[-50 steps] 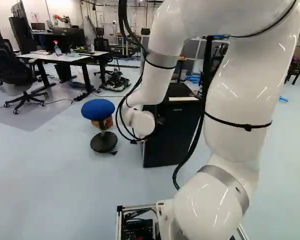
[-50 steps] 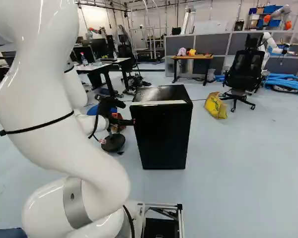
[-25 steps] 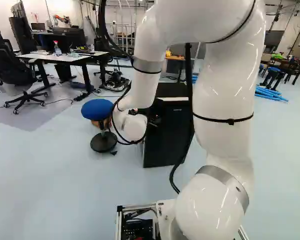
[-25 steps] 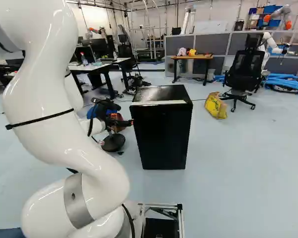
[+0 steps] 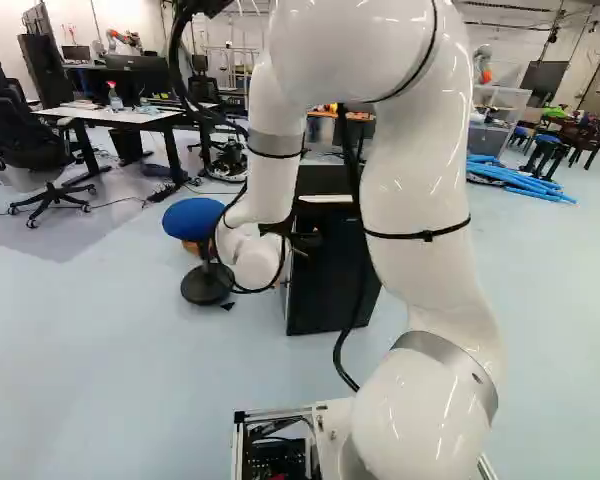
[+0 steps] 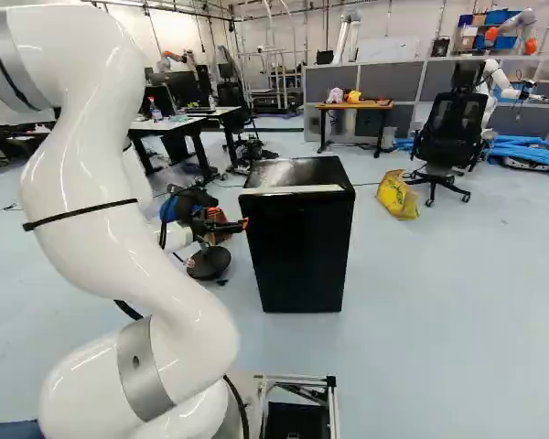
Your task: Grab a drink from the fridge
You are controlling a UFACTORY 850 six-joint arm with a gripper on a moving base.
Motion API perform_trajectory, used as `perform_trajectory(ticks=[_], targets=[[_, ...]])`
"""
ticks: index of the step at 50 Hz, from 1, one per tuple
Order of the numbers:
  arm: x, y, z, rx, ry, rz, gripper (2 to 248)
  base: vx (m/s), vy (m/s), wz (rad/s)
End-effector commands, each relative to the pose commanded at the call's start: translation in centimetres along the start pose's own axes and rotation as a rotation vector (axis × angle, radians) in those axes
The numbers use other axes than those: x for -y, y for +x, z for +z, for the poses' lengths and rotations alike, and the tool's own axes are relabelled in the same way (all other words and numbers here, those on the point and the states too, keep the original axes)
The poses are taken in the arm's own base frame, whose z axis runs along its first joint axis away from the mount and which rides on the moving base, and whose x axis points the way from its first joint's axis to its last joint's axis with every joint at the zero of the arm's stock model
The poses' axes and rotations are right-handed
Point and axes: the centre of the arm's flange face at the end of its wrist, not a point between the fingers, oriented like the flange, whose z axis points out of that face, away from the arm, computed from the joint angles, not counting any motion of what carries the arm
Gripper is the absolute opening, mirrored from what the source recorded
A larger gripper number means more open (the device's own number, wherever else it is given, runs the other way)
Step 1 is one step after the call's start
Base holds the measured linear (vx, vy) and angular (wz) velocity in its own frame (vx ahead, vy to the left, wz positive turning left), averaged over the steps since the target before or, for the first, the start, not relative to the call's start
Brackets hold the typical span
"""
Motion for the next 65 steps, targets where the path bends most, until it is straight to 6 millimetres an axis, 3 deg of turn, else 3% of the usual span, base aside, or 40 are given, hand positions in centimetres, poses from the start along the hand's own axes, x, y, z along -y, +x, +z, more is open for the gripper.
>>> perform_trajectory(ticks=[14,65], targets=[[0.7,-1.0,0.9,-0.072,-0.056,-0.005,247,0.0,0.0,0.0],[2.3,-0.3,3.2,-0.143,-0.118,0.042,247,0.0,0.0,0.0]])
